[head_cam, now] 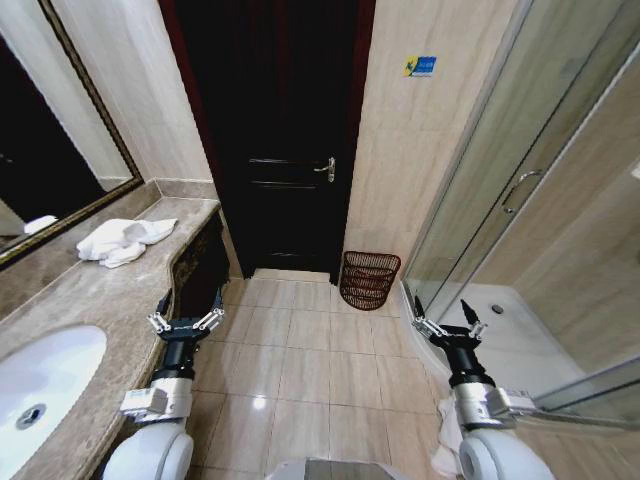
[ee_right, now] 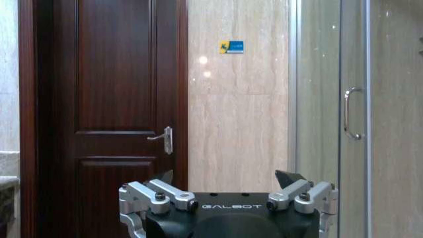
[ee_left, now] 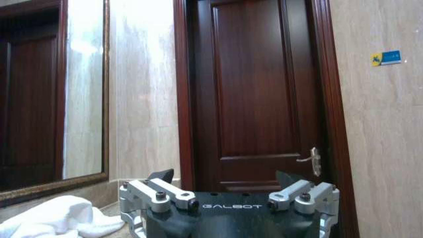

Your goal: Discard the used towel into the hamper.

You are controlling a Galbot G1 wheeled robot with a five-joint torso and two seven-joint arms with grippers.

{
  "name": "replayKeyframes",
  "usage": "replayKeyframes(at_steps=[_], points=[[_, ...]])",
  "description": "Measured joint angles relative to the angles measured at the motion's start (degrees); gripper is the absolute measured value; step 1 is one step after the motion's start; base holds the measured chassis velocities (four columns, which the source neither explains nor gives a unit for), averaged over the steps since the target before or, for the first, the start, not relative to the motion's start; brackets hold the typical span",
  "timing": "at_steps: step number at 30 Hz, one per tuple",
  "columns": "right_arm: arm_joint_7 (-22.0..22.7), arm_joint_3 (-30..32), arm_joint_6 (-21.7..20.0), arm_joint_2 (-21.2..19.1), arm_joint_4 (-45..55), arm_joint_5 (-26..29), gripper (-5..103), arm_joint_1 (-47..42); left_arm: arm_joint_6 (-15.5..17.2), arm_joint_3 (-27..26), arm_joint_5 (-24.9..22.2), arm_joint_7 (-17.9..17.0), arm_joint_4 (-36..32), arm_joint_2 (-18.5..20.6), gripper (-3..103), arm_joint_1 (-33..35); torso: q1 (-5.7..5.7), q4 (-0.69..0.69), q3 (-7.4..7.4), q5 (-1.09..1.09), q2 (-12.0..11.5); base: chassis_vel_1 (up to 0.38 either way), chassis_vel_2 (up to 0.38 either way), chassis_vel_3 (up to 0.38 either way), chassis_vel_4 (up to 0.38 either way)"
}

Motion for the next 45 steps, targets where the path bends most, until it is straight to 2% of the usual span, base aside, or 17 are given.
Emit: replayKeyframes(at_steps=[45], points=[[-0.4, 0.6, 1.1, -0.5, -0.2, 0.2, 100, -0.8, 0.1, 0.5, 1.6, 0.2, 0.6, -0.3, 100, 0.0, 0.0, 0.0, 0.0, 0.0, 0.0, -0.079, 0.082, 0.084, -0.075]])
